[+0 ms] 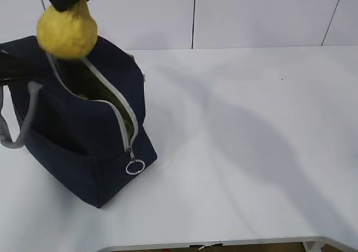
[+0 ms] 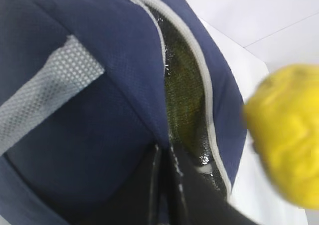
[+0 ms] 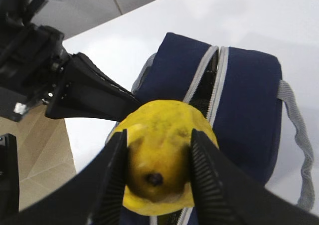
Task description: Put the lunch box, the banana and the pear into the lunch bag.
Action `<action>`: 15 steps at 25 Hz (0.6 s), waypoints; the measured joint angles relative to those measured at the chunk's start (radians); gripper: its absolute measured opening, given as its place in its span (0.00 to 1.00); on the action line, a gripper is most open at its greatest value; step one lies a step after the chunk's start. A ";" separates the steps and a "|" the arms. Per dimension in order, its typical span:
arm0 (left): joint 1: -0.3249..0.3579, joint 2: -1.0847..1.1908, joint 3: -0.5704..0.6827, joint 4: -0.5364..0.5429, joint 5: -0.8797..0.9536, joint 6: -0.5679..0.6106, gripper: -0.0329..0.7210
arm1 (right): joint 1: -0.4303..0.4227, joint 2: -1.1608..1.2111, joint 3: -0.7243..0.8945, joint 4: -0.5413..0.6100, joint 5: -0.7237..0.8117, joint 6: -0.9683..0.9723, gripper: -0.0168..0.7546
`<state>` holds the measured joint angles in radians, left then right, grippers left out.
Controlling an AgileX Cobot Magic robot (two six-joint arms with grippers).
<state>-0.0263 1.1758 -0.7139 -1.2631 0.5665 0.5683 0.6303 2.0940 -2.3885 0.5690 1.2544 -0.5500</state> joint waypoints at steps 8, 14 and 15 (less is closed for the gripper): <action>0.000 0.000 0.000 0.000 0.008 0.002 0.02 | 0.021 0.058 0.000 0.000 0.002 -0.077 0.43; 0.000 0.000 0.000 0.000 0.011 0.002 0.02 | 0.021 0.121 0.000 -0.020 0.002 -0.133 0.43; 0.000 0.000 0.000 0.000 0.012 0.002 0.02 | 0.021 0.127 0.000 -0.030 0.002 -0.145 0.43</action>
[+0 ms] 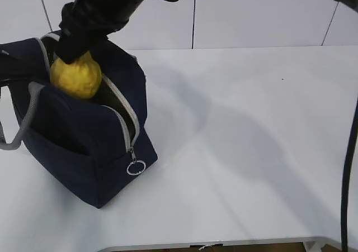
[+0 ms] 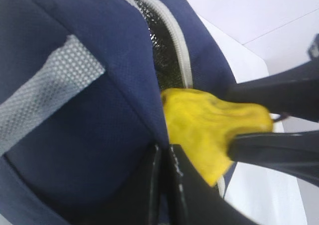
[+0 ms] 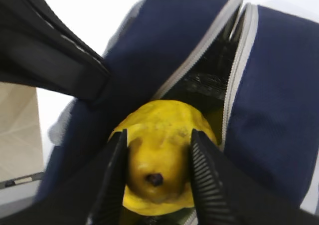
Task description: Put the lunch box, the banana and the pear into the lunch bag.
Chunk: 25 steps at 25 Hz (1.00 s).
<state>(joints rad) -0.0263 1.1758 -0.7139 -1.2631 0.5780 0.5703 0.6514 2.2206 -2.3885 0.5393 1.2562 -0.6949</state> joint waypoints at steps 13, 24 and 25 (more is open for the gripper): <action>0.000 0.000 0.000 0.000 0.004 0.000 0.02 | 0.001 0.069 -0.002 -0.016 0.000 -0.105 0.43; 0.000 0.000 0.000 0.000 0.004 0.000 0.02 | 0.001 0.071 -0.002 -0.013 0.000 -0.113 0.56; 0.000 0.000 0.000 0.000 0.004 0.000 0.02 | 0.001 0.071 -0.002 -0.011 0.000 -0.113 0.56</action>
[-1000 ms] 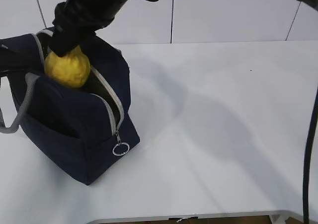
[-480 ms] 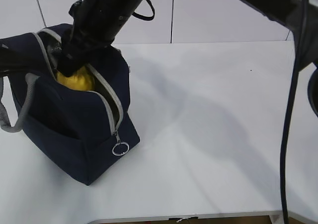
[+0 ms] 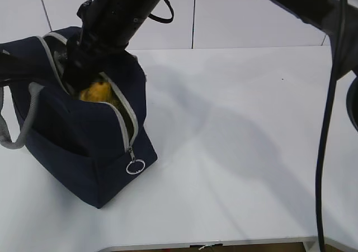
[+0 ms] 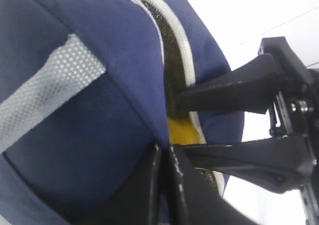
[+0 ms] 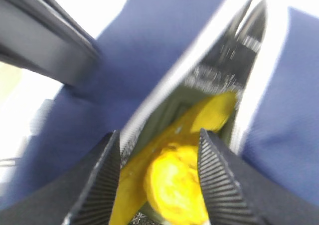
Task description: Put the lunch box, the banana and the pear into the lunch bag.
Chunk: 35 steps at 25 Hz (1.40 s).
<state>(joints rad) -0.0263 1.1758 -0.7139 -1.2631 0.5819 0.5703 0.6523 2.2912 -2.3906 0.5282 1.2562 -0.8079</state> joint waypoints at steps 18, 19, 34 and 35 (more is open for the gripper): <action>0.000 0.000 0.000 -0.174 0.047 0.151 0.02 | 0.000 -0.169 0.006 -0.187 -0.002 0.097 0.57; 0.000 0.002 0.000 -0.209 0.055 0.183 0.02 | 0.000 -0.169 0.014 -0.213 -0.002 0.116 0.57; 0.000 0.005 0.000 -0.285 0.088 0.262 0.02 | -0.046 -0.177 0.064 -0.431 -0.011 0.456 0.57; 0.000 0.005 0.000 -0.285 0.083 0.262 0.02 | -0.061 -0.177 0.064 -0.423 -0.011 0.483 0.57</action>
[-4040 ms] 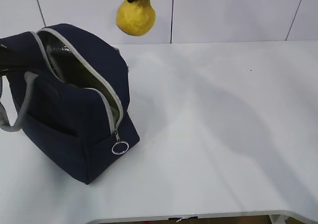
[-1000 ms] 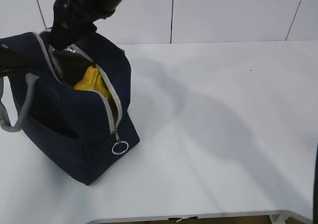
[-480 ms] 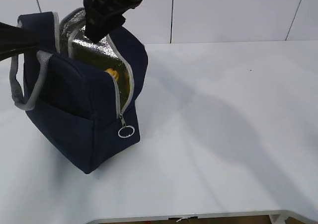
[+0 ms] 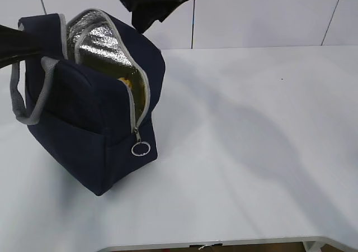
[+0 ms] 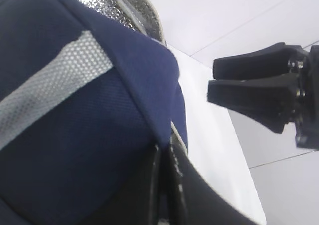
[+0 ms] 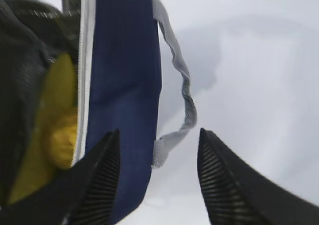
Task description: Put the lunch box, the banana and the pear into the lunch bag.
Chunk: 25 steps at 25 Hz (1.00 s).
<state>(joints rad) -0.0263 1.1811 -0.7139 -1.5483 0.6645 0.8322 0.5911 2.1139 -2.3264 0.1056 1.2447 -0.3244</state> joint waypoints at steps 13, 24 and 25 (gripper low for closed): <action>0.000 0.000 0.000 0.000 -0.033 0.045 0.02 | -0.208 0.052 0.000 0.420 -0.002 -0.047 0.57; 0.000 0.000 0.000 0.000 -0.033 0.049 0.02 | -0.208 0.122 0.002 0.547 0.002 -0.172 0.57; 0.000 0.000 0.000 0.000 -0.033 0.049 0.02 | -0.208 0.127 0.002 0.550 0.002 -0.177 0.57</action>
<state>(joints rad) -0.0263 1.1811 -0.7139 -1.5483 0.6318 0.8812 0.3834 2.2412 -2.3249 0.6552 1.2463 -0.5011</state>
